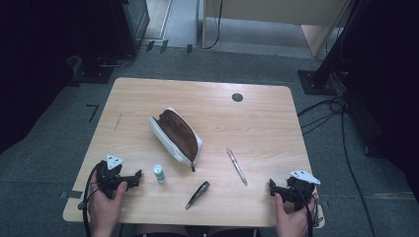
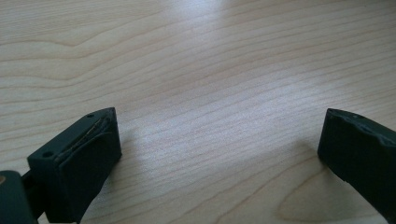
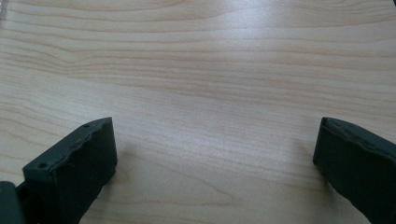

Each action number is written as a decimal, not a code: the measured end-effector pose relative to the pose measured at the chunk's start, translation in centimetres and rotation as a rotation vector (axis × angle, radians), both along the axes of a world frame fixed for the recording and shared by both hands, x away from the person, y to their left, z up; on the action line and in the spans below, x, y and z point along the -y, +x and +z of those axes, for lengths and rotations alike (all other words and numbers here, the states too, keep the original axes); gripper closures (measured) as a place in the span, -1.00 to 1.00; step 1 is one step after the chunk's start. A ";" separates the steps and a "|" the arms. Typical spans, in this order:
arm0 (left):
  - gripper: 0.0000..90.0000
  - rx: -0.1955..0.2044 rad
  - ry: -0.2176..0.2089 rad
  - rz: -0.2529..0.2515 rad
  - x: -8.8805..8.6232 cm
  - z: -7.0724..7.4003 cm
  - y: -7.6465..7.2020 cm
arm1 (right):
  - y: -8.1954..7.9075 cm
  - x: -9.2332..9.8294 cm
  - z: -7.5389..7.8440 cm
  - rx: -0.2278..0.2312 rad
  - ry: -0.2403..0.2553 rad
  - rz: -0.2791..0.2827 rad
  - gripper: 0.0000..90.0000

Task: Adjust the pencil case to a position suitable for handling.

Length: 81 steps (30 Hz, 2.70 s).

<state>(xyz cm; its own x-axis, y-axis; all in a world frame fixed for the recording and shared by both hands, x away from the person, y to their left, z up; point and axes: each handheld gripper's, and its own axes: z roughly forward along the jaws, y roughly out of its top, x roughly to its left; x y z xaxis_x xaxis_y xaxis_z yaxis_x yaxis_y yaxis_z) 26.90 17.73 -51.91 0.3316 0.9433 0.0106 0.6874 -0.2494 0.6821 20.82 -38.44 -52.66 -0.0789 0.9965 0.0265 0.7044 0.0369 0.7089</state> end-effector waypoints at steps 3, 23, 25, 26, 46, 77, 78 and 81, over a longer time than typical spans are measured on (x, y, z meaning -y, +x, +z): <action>-1.00 0.000 0.000 0.000 0.0 0.0 0.0 | 0.0 0.0 0.0 -0.002 0.003 -0.001 -1.00; -1.00 0.000 0.000 0.000 0.0 0.0 0.0 | -0.6 -1.3 2.5 0.057 0.009 -0.013 -0.68; -1.00 0.000 0.000 0.000 0.0 0.0 0.0 | -0.5 -1.7 3.2 0.069 0.012 -0.003 -0.66; -1.00 0.000 0.000 0.000 0.0 0.0 0.0 | -0.4 -2.0 3.9 0.084 0.010 0.011 -0.65; -1.00 0.000 0.001 0.000 0.0 0.0 0.0 | 1.5 -6.6 8.3 0.183 0.055 0.172 -0.30; -1.00 0.000 0.000 0.000 0.0 0.0 0.0 | 4.1 -13.6 10.3 0.205 0.119 0.379 -0.03; -1.00 0.000 0.000 0.000 0.0 0.0 0.0 | 4.3 -13.9 10.3 0.206 0.122 0.385 -0.02; -1.00 0.000 0.000 0.000 0.0 0.0 0.0 | 4.7 -14.9 10.4 0.203 0.128 0.406 -0.01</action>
<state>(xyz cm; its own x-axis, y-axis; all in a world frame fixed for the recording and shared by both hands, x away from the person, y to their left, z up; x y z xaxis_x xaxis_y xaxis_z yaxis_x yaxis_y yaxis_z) 26.91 17.74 -51.91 0.3317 0.9433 0.0109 0.6873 -0.2496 0.6821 25.56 -23.57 -42.29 -0.4781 0.8736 0.0911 0.4979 0.1842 0.8474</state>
